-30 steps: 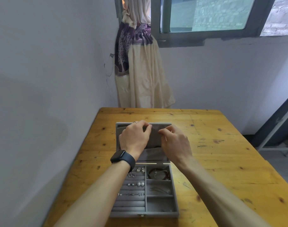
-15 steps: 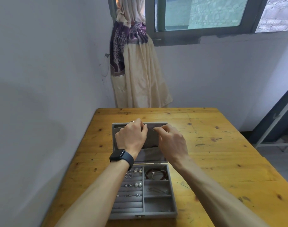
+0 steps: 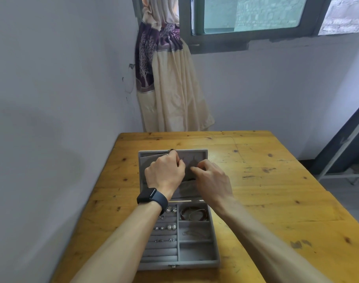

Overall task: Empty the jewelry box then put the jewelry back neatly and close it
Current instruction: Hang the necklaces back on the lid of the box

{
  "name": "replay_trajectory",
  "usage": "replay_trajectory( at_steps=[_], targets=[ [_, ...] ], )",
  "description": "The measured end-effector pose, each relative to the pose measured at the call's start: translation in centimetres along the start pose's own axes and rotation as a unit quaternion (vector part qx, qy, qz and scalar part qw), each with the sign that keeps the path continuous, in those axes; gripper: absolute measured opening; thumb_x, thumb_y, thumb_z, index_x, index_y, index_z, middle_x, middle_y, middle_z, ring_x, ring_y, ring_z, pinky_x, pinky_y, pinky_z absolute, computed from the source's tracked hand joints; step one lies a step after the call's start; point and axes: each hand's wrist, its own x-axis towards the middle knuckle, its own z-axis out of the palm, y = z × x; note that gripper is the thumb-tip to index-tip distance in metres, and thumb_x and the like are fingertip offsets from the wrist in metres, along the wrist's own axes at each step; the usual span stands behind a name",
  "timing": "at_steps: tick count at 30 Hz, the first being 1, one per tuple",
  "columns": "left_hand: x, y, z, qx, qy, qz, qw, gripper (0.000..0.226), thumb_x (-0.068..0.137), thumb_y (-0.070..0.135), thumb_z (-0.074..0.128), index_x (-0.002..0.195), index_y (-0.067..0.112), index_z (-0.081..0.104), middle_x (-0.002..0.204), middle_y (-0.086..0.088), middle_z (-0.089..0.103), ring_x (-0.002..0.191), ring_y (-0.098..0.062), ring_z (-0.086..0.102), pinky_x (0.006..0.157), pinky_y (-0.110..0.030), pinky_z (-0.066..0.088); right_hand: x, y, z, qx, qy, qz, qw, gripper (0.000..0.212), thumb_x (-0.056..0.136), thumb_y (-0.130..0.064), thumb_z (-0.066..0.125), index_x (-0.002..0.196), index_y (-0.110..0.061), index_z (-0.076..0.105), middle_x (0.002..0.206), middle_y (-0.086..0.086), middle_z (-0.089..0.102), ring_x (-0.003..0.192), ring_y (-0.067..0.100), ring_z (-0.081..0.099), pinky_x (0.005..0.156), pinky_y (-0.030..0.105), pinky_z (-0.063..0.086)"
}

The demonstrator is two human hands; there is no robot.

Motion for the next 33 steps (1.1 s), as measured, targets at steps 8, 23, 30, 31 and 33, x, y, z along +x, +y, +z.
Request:
replay_trajectory(
  at_steps=[8,23,30,31,33],
  targets=[
    [-1.8,-0.7,-0.8,-0.043,-0.047,-0.035,0.997,0.025,0.095,0.052,0.052,0.100,0.033,0.067,0.095,0.003,0.072,0.092,-0.026,0.067,0.068,-0.031,0.048,-1.0,-0.9,0.0,0.153,-0.039,0.039,0.987,0.026,0.098,-0.025,0.053,0.117,-0.030,0.069,0.103,-0.007,0.073,0.091,0.021,0.067,0.073,0.039,0.055],
    [0.5,0.3,-8.0,-0.520,-0.274,-0.080,0.805,0.021,0.093,0.024,0.069,0.111,0.014,0.071,0.075,0.001,0.069,0.054,-0.010,0.043,0.048,-0.021,0.033,-0.6,-2.4,-8.0,0.605,-0.152,0.190,0.758,0.023,0.093,-0.016,0.067,0.116,-0.020,0.071,0.100,0.001,0.077,0.079,0.015,0.070,0.064,0.022,0.052],
    [1.7,2.3,-9.1,-0.496,-0.231,-0.062,0.835,0.018,0.092,0.024,0.071,0.106,0.013,0.073,0.081,-0.003,0.073,0.053,-0.010,0.046,0.047,-0.017,0.038,1.0,-1.2,-9.0,0.608,-0.075,0.187,0.768,0.020,0.093,-0.025,0.069,0.094,-0.007,0.076,0.071,-0.002,0.066,0.064,0.008,0.057,0.059,0.021,0.048],
    [1.7,2.5,-9.0,-0.489,-0.219,-0.059,0.842,0.018,0.091,0.024,0.072,0.106,0.014,0.074,0.085,-0.005,0.075,0.053,-0.009,0.047,0.048,-0.016,0.040,1.3,-0.8,-9.1,0.595,-0.067,0.190,0.778,0.020,0.093,-0.027,0.069,0.094,-0.008,0.076,0.072,-0.002,0.067,0.065,0.008,0.058,0.061,0.024,0.049],
    [1.8,2.7,-8.7,-0.488,-0.202,-0.051,0.848,0.019,0.089,0.022,0.074,0.106,0.014,0.074,0.095,-0.005,0.076,0.054,-0.003,0.054,0.053,-0.015,0.044,1.9,-0.2,-9.1,0.563,-0.053,0.191,0.802,0.018,0.094,-0.027,0.068,0.092,-0.011,0.076,0.073,0.000,0.069,0.068,0.012,0.062,0.066,0.035,0.055]
  ],
)
